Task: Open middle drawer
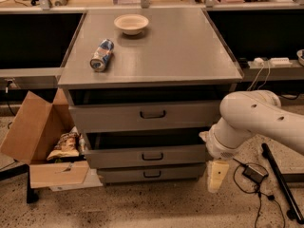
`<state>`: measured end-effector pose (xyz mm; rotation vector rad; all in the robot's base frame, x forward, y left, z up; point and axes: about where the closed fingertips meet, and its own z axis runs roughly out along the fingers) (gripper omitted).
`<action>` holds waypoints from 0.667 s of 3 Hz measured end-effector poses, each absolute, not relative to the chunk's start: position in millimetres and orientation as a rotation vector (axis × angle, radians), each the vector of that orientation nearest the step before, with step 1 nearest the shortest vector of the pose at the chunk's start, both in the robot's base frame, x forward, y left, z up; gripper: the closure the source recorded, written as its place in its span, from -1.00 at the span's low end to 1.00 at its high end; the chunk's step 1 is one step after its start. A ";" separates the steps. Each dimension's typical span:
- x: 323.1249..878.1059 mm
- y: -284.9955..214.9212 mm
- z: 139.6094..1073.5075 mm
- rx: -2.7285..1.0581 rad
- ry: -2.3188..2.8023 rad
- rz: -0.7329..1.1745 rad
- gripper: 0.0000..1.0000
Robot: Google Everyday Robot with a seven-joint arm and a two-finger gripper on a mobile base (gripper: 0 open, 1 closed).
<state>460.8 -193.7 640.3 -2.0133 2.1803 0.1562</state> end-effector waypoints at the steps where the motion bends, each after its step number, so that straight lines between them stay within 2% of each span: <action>1: 477.6 -205.2 600.1 -2.011 2.156 0.158 -1.00; 2: 494.6 -210.1 566.4 -2.030 2.132 0.172 -1.00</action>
Offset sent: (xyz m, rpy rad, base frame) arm 0.0582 -0.0230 -0.1168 0.0363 -0.0124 0.0560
